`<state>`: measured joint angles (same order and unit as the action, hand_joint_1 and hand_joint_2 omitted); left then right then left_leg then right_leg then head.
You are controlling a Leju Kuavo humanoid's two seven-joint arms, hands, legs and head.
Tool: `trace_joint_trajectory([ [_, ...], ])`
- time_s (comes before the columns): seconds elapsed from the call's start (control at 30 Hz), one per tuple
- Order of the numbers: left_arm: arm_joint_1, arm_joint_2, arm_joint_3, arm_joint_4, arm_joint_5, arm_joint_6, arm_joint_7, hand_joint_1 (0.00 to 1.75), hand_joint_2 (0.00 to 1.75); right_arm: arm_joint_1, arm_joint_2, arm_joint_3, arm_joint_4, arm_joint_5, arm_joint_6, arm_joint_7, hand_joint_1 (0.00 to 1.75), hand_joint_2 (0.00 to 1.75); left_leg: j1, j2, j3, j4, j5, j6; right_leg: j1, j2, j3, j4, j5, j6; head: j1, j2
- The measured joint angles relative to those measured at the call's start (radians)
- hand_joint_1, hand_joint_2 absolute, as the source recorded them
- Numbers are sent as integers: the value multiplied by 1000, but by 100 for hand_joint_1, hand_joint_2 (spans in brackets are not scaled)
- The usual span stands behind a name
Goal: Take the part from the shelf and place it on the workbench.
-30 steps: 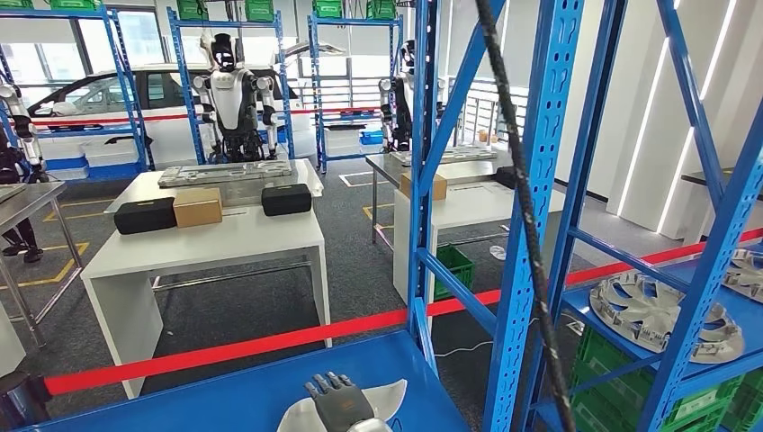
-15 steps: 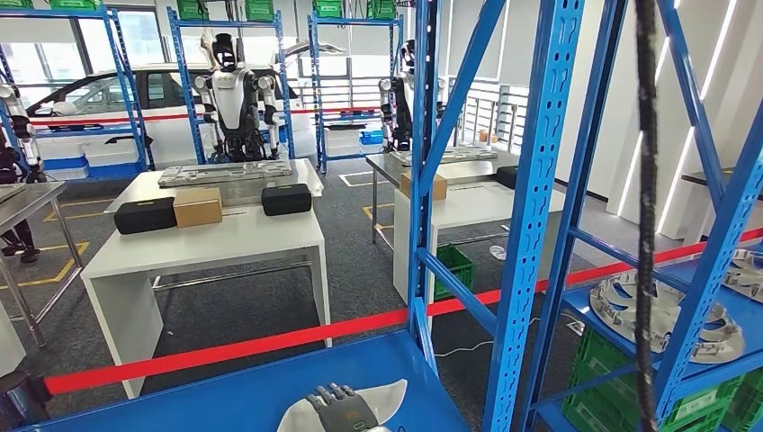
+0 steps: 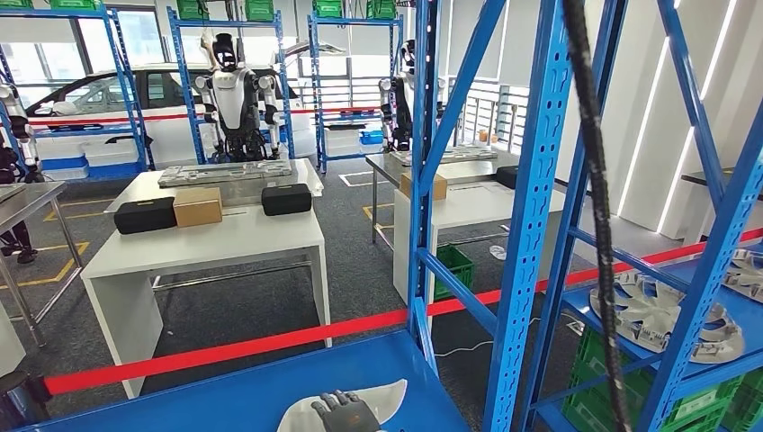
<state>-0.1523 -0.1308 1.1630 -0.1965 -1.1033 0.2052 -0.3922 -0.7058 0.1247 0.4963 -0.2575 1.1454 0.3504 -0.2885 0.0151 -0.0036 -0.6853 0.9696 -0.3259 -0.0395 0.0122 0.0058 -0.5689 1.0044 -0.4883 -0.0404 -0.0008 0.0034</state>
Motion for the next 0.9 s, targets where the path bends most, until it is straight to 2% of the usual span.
trace_joint_trajectory([
  [0.8, -3, -11, -17, 0, -5, 27, -41, 0, 0, 15, -10, 1, 4, -9, 8, -5, 3, 175, 0, 0, 0, 0, 0, 0, 0, 0, -1, 0, 0, 1, 0, 0],
  [0.9, -6, -14, -19, 0, -4, 30, -50, 0, 0, 20, -13, 1, 6, -6, 7, -3, 125, 175, 0, 0, -1, 0, 0, 0, 0, 0, -1, 0, 0, 1, 0, 0],
])
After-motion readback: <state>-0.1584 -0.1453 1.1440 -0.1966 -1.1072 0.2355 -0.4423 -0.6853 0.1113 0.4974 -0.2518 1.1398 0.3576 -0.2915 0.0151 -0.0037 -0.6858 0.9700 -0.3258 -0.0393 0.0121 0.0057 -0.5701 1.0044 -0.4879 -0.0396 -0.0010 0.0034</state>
